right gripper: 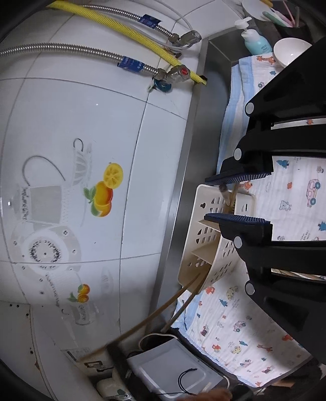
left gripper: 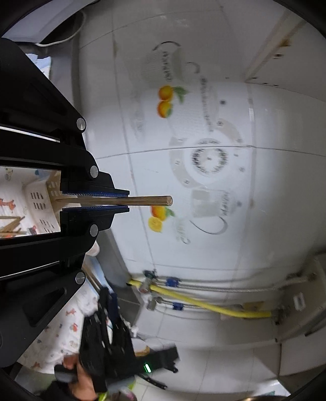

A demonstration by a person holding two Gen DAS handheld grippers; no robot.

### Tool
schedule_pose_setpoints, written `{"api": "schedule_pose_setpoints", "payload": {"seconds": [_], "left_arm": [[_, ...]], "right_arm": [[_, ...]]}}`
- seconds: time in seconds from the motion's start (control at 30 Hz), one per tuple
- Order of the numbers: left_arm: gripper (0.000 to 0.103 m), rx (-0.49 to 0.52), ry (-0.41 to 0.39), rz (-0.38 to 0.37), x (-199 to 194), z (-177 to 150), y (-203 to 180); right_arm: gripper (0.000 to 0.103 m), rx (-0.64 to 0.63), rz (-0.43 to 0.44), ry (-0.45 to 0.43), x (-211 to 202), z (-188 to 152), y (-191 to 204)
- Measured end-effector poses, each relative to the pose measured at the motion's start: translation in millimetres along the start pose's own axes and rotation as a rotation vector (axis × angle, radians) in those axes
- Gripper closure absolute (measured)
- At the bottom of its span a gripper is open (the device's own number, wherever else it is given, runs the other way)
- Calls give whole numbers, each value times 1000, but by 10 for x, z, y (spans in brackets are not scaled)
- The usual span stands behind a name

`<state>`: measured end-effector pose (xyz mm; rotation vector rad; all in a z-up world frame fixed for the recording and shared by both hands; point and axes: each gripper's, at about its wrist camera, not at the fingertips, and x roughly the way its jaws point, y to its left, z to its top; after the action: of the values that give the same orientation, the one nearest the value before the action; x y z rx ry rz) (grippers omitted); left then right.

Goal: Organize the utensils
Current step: 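Open the right tool to drop its chopstick in the holder while the left tool releases its own, then lower the left tool and grasp a chopstick while the right tool grasps another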

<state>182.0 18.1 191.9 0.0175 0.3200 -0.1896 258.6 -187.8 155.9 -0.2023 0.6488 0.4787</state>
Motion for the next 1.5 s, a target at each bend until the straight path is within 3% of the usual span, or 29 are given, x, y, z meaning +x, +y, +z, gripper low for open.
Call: {"api": "schedule_pose_setpoints", "payload": {"seconds": [0.37,0.73,1.13,1.33,1.5], "left_arm": [[97,-22,115,-32,324,-300,37],[94,-16,90,-51,-50,-395,-30],[93,-35,238,-59,-477,-1338,-67],[87,-60,315,-63,-557,-1801,-91],[87,-86,389,-99,-595,-2182,-155]], "right_arm": [[69,-22,43,-80,-394,-402,255],[68,2,84,-51,-527,-1111,568],[68,49,90,107,-282,-2162,934],[69,74,105,156,-189,-2452,1032],[77,76,107,184,-105,-2581,1115]]}}
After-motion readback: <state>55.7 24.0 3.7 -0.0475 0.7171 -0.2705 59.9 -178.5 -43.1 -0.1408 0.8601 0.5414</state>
